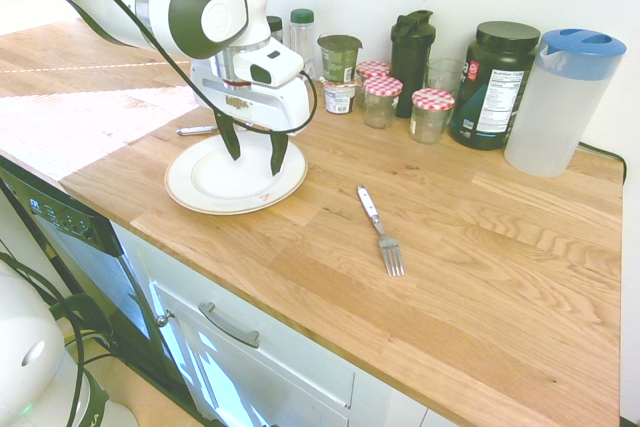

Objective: Put the fork into the plate

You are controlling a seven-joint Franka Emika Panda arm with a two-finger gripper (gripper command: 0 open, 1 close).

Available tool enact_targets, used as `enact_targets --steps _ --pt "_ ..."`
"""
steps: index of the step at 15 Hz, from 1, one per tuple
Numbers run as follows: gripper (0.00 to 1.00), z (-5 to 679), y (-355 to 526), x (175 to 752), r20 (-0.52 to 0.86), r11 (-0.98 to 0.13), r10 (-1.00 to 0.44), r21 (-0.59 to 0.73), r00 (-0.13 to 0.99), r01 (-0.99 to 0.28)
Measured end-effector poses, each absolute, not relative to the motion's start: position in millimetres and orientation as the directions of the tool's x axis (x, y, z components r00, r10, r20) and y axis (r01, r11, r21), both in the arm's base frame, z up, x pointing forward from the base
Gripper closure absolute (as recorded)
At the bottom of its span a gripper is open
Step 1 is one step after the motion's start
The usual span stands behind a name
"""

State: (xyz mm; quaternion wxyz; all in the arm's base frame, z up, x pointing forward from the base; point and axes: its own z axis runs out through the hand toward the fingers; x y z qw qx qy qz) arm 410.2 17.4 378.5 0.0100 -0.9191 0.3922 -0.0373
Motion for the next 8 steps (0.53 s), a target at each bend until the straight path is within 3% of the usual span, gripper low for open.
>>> enact_targets --steps 5,8 --pt "0.0 380.5 3.0 410.0 0.06 -0.669 -0.743 -0.055 0.666 -0.741" --pt "0.0 395.2 -26.5 381.3 0.09 -0.68 -0.733 -0.08 0.675 -0.728"
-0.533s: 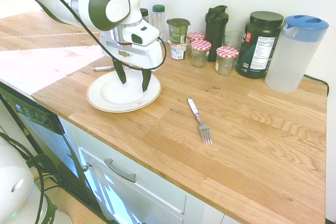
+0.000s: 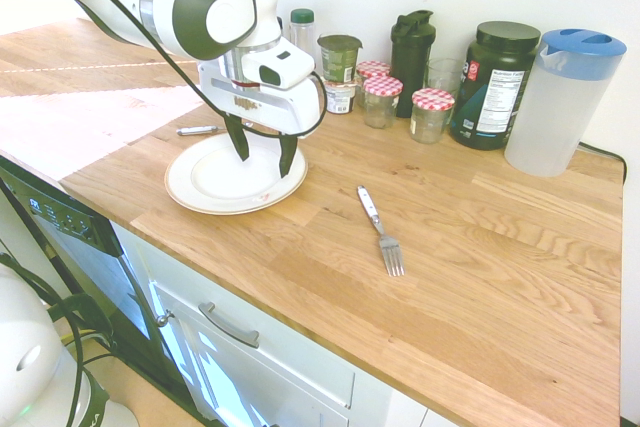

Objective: Put the fork into the plate

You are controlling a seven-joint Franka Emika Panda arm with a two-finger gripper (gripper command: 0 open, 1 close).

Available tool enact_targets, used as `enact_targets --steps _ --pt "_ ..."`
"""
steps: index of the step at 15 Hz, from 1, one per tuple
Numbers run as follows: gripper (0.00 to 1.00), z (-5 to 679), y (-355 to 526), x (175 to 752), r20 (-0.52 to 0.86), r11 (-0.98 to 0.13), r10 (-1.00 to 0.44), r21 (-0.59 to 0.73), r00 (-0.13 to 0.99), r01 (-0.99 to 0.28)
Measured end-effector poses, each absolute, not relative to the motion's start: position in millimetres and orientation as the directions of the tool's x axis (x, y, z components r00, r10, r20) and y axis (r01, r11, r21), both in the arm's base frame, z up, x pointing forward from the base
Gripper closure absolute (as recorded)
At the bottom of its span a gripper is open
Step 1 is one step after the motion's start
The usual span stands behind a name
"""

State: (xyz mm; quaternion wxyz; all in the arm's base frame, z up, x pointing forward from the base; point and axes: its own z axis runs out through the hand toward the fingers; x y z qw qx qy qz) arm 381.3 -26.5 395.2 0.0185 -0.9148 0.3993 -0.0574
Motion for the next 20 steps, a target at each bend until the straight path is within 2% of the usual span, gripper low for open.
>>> enact_targets --steps 5,11,17,18,20 --pt "0.0 424.4 -113.1 355.9 0.121 -0.727 -0.687 -0.111 0.717 -0.678" --pt "0.0 416.2 -185.3 416.1 0.053 -0.793 -0.607 -0.091 0.793 -0.602" --pt "0.0 378.2 -210.3 440.6 -0.024 -0.855 -0.516 -0.053 0.856 -0.516" --pt "1.0 374.7 -209.2 442.2 -0.025 -0.86 -0.508 -0.05 0.861 -0.508" --pt "1.0 370.2 -206.1 444.9 -0.03 -0.871 -0.487 -0.048 0.873 -0.488"
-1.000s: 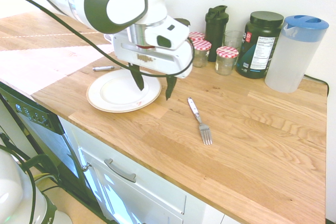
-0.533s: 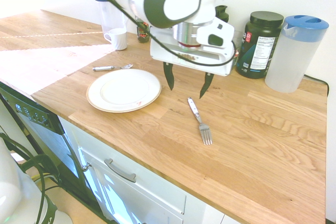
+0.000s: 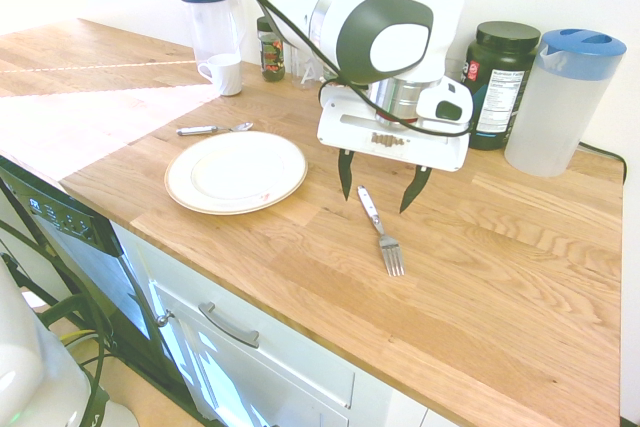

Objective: Put the fork into the plate

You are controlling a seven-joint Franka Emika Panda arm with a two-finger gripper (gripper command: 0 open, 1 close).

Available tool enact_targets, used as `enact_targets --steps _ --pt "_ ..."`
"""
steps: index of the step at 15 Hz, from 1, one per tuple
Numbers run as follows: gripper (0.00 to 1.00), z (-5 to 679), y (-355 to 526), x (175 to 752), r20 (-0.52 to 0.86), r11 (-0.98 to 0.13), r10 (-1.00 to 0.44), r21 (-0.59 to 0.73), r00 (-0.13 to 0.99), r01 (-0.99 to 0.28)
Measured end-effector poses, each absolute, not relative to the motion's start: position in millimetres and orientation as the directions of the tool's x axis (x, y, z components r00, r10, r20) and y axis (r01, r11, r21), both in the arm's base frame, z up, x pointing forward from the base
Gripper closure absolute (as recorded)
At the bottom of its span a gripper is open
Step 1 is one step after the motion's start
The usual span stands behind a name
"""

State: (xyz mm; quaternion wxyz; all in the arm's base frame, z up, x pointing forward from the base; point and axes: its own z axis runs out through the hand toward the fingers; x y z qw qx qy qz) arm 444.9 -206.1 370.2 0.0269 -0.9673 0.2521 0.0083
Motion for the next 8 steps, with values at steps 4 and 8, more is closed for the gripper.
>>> enact_targets --steps 4,8 --pt "1.0 360.6 -198.2 451.2 -0.047 -0.887 -0.458 -0.041 0.888 -0.46" --pt "1.0 354.5 -195.1 459.0 -0.057 -0.892 -0.448 -0.035 0.892 -0.45"
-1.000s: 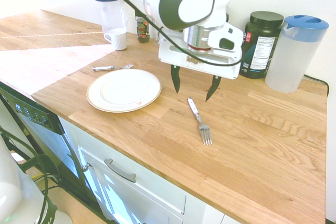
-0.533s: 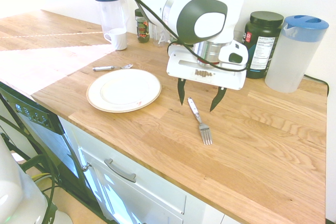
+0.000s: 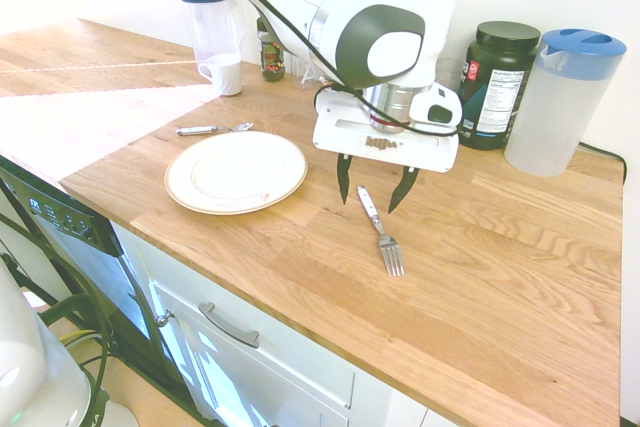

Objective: Put the fork into the plate

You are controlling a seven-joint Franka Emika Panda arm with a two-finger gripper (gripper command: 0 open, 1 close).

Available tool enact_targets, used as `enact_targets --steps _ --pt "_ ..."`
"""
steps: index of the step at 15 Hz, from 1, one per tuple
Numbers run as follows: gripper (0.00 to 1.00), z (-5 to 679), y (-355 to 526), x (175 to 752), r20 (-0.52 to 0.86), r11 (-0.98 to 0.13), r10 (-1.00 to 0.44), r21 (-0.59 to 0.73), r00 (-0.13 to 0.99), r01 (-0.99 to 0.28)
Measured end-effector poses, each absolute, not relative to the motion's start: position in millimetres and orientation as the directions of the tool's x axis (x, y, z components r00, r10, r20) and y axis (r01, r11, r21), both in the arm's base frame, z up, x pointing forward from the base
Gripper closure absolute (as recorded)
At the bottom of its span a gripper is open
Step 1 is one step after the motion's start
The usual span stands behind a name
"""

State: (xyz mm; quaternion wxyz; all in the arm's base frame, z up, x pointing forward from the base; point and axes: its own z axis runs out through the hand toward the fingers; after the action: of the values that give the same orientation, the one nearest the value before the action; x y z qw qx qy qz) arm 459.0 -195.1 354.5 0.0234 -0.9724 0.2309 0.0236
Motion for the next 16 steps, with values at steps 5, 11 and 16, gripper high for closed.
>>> enact_targets --steps 5,11,16 --pt "1.0 342.1 -197.1 463.9 -0.067 -0.892 -0.448 -0.026 0.891 -0.451" --pt "1.0 332.4 -193.4 470.6 -0.065 -0.897 -0.439 -0.018 0.896 -0.441" --pt "1.0 333.4 -191.7 472.6 -0.062 -0.899 -0.437 -0.006 0.897 -0.439"
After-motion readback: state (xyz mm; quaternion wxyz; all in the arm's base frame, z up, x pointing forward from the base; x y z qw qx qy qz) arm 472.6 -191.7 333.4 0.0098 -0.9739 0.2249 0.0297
